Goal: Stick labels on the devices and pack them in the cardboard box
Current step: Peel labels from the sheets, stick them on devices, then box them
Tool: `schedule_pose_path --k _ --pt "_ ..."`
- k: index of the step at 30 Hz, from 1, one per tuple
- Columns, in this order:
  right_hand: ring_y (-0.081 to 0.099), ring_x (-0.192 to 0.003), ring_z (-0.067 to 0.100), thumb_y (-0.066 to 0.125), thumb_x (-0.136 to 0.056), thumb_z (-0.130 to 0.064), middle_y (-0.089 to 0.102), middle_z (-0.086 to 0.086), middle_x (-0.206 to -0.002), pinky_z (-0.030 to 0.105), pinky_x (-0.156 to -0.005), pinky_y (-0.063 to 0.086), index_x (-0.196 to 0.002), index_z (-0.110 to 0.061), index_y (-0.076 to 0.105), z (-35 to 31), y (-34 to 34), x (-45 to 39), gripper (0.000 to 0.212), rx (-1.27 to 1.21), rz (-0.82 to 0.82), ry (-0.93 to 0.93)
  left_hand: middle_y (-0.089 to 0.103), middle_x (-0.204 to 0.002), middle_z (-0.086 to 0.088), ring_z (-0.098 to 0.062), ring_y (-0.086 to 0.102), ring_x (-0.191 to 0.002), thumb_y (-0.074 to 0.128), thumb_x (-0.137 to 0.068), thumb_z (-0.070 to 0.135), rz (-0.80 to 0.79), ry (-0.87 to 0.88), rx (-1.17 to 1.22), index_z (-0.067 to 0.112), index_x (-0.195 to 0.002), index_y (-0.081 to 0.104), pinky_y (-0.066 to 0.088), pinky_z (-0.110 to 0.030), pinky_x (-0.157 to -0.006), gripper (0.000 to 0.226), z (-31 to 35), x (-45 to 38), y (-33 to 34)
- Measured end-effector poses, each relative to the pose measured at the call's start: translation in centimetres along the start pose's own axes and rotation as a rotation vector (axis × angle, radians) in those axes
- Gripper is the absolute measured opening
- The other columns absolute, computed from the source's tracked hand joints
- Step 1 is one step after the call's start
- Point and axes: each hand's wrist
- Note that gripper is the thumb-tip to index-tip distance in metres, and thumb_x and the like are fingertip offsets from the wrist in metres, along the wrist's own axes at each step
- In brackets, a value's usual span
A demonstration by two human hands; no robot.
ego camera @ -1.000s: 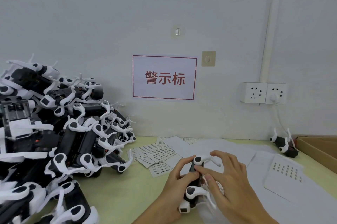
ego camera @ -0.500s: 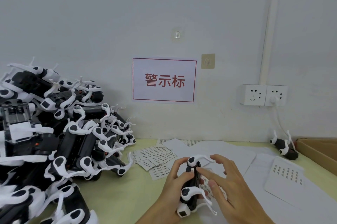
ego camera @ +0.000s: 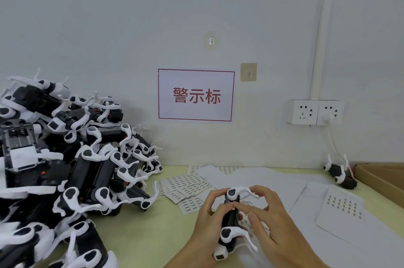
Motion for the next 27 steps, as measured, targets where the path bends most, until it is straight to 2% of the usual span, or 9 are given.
schedule_pose_path --k 3,5,8,12,17,20,22,25,27 --pt "0.044 -0.122 -0.001 0.045 -0.095 -0.029 0.041 -0.017 -0.137 0.011 -0.084 0.042 -0.106 -0.041 0.075 0.0 0.4 0.1 0.035 -0.069 0.027 0.016 0.071 -0.1 -0.027 -0.034 0.07 -0.084 0.056 -0.096 0.007 0.014 -0.027 0.031 0.03 -0.104 0.072 0.055 -0.041 -0.075 0.029 0.0 -0.1 -0.2" --pt "0.047 -0.12 0.0 0.047 -0.095 -0.023 0.046 -0.012 -0.135 0.009 -0.083 0.042 -0.103 -0.037 0.076 -0.3 0.7 0.1 0.034 -0.116 0.066 0.024 0.068 -0.105 -0.032 -0.033 0.067 -0.082 0.056 -0.096 0.007 0.004 -0.048 0.096 0.027 -0.107 0.072 0.053 -0.035 -0.07 0.028 0.1 -0.1 -0.1" --pt "0.048 -0.121 0.001 0.045 -0.096 -0.023 0.043 -0.014 -0.139 0.009 -0.084 0.042 -0.117 -0.043 0.07 -0.5 0.7 0.1 0.038 -0.139 0.082 0.017 0.071 -0.105 -0.028 -0.034 0.069 -0.085 0.058 -0.094 0.005 -0.01 -0.044 0.141 0.026 -0.11 0.071 0.053 -0.037 -0.074 0.029 0.0 -0.2 0.0" --pt "0.038 -0.128 -0.002 0.039 -0.097 -0.035 0.023 -0.034 -0.141 0.007 -0.088 0.039 -0.125 -0.06 0.057 -0.5 0.4 0.0 0.042 -0.076 -0.052 0.024 0.071 -0.109 -0.027 -0.038 0.069 -0.092 0.059 -0.093 0.004 -0.009 -0.046 0.144 0.027 -0.113 0.07 0.051 -0.045 -0.085 0.033 -0.1 -0.3 -0.2" --pt "0.042 -0.124 -0.002 0.046 -0.098 -0.024 0.036 -0.021 -0.139 0.009 -0.089 0.039 -0.114 -0.052 0.07 -0.9 0.0 0.2 0.04 -0.145 -0.033 0.059 0.072 -0.107 -0.024 -0.036 0.069 -0.091 0.059 -0.093 0.005 0.005 -0.043 0.112 0.03 -0.113 0.071 0.052 -0.044 -0.083 0.034 -0.3 -0.3 -0.3" --pt "0.055 -0.116 0.001 0.051 -0.098 -0.017 0.054 -0.02 -0.127 0.014 -0.087 0.045 -0.088 -0.04 0.08 -1.6 0.1 0.0 0.038 -0.268 0.075 0.154 0.071 -0.107 -0.025 -0.034 0.068 -0.086 0.054 -0.095 0.004 0.009 -0.045 0.102 0.032 -0.114 0.071 0.052 -0.043 -0.08 0.037 -0.3 -0.4 -0.4" --pt "0.063 -0.106 0.005 0.058 -0.096 -0.002 0.065 -0.016 -0.111 0.015 -0.076 0.05 -0.074 -0.032 0.073 -1.8 0.2 -0.2 0.039 -0.401 0.158 0.275 0.07 -0.104 -0.028 -0.034 0.068 -0.085 0.05 -0.097 0.004 -0.004 -0.032 0.08 0.033 -0.116 0.07 0.053 -0.046 -0.082 0.04 -0.4 -0.4 -0.4" --pt "0.067 -0.097 0.004 0.066 -0.092 -0.005 0.069 -0.009 -0.104 0.018 -0.066 0.053 -0.086 -0.02 0.054 -2.4 0.4 -0.7 0.019 -0.622 0.202 0.499 0.07 -0.104 -0.027 -0.035 0.068 -0.083 0.049 -0.097 0.003 -0.045 -0.004 0.051 0.033 -0.121 0.068 0.056 -0.045 -0.08 0.043 -0.4 -0.2 -0.2" --pt "0.067 -0.096 0.006 0.069 -0.09 -0.009 0.065 -0.006 -0.107 0.02 -0.065 0.053 -0.1 -0.022 0.047 -2.7 0.6 -0.9 0.027 -0.709 0.201 0.606 0.069 -0.104 -0.027 -0.035 0.068 -0.078 0.05 -0.097 0.002 -0.073 0.005 0.053 0.032 -0.123 0.068 0.056 -0.039 -0.073 0.043 -0.3 0.0 -0.1"
Point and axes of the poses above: each hand's wrist, its own x-axis away from the middle knuckle, its own y-axis out of the palm, z = x × y
